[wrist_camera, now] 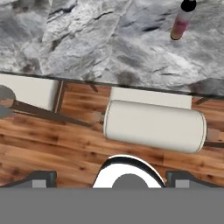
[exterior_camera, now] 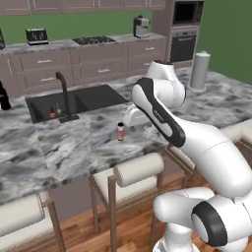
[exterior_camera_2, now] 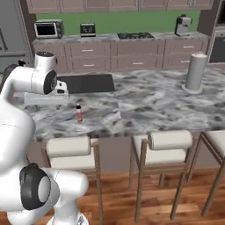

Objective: Place the large bottle from the dining counter next to the other large bottle outside the sink, and place the small bottle from the dining counter next to the other small bottle inside the sink.

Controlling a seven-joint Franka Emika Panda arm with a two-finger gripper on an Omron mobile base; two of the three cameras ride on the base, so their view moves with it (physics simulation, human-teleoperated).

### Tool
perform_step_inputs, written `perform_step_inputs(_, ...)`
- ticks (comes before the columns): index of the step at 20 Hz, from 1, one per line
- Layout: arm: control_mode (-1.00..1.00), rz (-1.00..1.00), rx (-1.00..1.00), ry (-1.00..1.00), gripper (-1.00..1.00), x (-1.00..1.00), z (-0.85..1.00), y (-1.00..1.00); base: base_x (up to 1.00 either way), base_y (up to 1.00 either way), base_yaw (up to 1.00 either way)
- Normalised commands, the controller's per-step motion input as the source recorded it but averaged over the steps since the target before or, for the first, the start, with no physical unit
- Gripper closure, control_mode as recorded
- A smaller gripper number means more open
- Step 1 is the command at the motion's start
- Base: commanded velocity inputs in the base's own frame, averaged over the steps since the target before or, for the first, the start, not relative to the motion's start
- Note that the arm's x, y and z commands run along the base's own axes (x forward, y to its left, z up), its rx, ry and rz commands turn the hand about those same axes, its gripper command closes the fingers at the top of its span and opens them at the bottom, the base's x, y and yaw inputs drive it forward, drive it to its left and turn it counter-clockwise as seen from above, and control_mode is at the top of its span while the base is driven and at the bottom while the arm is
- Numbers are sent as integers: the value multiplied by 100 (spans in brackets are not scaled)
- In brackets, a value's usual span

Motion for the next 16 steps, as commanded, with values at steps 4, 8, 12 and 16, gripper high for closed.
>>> perform_step_inputs(4, 100, 0, 0, 0, -100, 0, 0, 0, 22, -92, 6)
perform_step_inputs(8, 100, 0, 0, 0, -100, 0, 0, 0, 58, -28, 18)
perform_step_inputs(12, 100, 0, 0, 0, -100, 0, 0, 0, 70, -14, 21)
perform_step_inputs(16, 100, 0, 0, 0, -100, 0, 0, 0, 73, 0, 17)
